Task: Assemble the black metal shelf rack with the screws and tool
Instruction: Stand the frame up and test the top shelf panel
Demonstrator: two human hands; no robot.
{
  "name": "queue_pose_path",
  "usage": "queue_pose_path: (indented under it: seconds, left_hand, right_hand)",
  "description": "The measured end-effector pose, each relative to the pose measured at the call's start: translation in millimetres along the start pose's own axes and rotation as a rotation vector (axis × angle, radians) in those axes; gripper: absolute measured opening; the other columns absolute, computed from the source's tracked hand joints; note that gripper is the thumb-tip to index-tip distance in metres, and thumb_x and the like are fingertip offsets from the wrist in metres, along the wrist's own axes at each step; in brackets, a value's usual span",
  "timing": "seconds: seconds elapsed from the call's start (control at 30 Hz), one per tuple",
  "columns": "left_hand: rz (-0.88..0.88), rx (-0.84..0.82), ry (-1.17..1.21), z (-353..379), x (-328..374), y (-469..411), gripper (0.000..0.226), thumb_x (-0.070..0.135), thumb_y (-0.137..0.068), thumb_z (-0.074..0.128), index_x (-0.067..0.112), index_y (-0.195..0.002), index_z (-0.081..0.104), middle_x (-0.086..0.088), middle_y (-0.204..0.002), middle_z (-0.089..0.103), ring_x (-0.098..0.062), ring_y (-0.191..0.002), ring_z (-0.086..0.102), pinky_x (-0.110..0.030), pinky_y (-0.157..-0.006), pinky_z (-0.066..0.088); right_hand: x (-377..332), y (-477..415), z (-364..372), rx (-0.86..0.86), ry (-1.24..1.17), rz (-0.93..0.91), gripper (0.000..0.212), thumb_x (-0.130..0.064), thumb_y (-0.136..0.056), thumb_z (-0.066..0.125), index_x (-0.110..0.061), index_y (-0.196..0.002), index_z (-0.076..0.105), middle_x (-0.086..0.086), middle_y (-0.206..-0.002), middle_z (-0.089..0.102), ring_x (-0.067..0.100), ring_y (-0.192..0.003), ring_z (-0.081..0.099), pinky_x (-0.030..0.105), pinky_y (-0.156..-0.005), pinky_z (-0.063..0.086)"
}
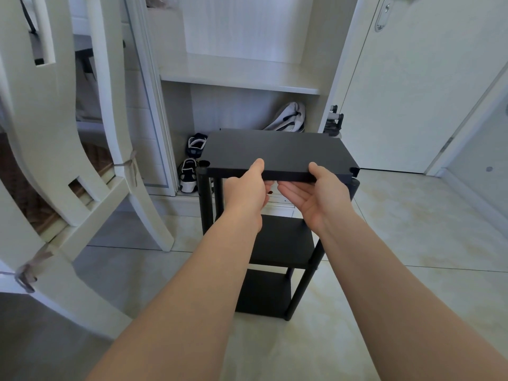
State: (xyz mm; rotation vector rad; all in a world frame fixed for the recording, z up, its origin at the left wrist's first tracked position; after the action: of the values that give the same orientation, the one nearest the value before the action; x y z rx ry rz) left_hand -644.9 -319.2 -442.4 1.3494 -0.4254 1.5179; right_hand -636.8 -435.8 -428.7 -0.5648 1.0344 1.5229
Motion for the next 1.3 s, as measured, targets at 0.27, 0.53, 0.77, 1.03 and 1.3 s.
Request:
queue_pose_path:
  seconds: [0.27,0.53,0.77,1.03,1.3]
  left_hand:
    - [0.031,0.028,-0.100,-1.3,-10.1,-1.2,0.041,0.039,-0.090,0.065,0.015,-0.123,0.059,-0.007,-0.114,0.068,-0.021,-0.103,0.065,-0.042,-0.096,0.054]
    - [-0.019,0.008,-0.049,-1.0,-8.2,-4.6,0.031,0.037,-0.091,0.065,0.012,-0.110,0.064,-0.002,-0.078,0.072,-0.012,-0.065,0.061,-0.027,-0.067,0.055]
    - [-0.045,0.005,-0.040,-4.9,-13.9,-5.3,0.028,0.034,-0.091,0.065,0.012,-0.108,0.063,-0.002,-0.076,0.071,-0.011,-0.063,0.061,-0.027,-0.065,0.055]
    - [-0.108,-0.019,0.004,-9.4,-18.8,-8.7,0.027,0.033,-0.092,0.066,0.012,-0.110,0.063,-0.007,-0.087,0.072,-0.013,-0.070,0.064,-0.028,-0.064,0.053]
    - [-0.175,0.017,-0.011,-11.8,-29.6,-7.0,0.025,0.030,-0.093,0.066,0.012,-0.110,0.062,-0.008,-0.094,0.073,-0.015,-0.076,0.066,-0.029,-0.067,0.055]
  right_hand:
    - [13.2,-0.4,-6.2,0.006,-0.043,0.058,0.026,-0.017,-0.105,0.053,-0.001,-0.125,0.053,0.026,-0.093,0.075,0.037,-0.083,0.077,0.043,-0.069,0.065]
    - [15.0,-3.5,-3.3,0.097,0.009,-0.006,0.017,-0.019,-0.103,0.056,-0.005,-0.112,0.056,0.017,-0.074,0.075,0.031,-0.074,0.077,0.037,-0.064,0.065]
    - [23.0,-5.6,-6.7,0.133,0.013,0.025,0.015,-0.018,-0.103,0.057,-0.005,-0.110,0.056,0.017,-0.074,0.075,0.032,-0.074,0.077,0.037,-0.061,0.064]
    - [28.3,-6.4,-9.8,0.102,0.038,-0.003,0.018,-0.018,-0.104,0.056,-0.007,-0.117,0.056,0.015,-0.079,0.077,0.030,-0.077,0.077,0.034,-0.061,0.063]
    - [40.5,-11.1,-17.4,0.186,0.044,0.068,0.026,-0.016,-0.101,0.059,-0.002,-0.122,0.054,0.022,-0.081,0.075,0.032,-0.072,0.077,0.036,-0.056,0.062]
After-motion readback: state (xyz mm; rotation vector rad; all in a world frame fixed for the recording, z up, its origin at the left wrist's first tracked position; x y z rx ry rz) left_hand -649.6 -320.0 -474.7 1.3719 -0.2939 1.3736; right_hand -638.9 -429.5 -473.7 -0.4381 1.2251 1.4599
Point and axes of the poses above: each hand's wrist, its own y-axis away from the middle knuckle, its own z-axis out of the palm, x = y × z, the point moved 1 cm from there along -y, towards the middle knuckle
